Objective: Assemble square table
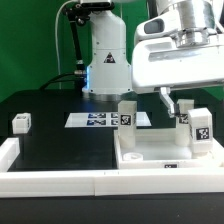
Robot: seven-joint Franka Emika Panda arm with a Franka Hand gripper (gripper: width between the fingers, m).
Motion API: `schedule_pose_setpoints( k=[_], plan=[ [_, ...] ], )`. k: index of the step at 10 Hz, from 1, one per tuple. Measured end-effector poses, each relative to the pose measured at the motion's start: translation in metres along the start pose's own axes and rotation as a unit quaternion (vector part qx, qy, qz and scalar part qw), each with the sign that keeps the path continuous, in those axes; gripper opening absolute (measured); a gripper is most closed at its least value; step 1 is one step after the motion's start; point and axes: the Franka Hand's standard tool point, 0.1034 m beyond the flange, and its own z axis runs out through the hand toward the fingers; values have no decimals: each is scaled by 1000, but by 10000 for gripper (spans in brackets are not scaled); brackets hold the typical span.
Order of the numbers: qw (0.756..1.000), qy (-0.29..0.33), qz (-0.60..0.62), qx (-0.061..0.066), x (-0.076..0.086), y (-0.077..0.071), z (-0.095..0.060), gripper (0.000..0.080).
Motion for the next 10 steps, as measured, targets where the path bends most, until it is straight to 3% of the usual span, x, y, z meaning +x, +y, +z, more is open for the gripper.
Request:
schedule_pose_setpoints(
  k=[2,3,5,6,7,10],
  plan=[
    [997,-71,3,13,-6,-3,3,649],
    [995,-94,8,15,-3,3,5,649],
    [982,-187,13,31,-3,0,5,649],
    [979,-201,15,33,0,0,6,649],
    [970,-242,14,38,-6,-1,4,649],
    [970,-240,12,36,-2,-1,10,649]
  ],
)
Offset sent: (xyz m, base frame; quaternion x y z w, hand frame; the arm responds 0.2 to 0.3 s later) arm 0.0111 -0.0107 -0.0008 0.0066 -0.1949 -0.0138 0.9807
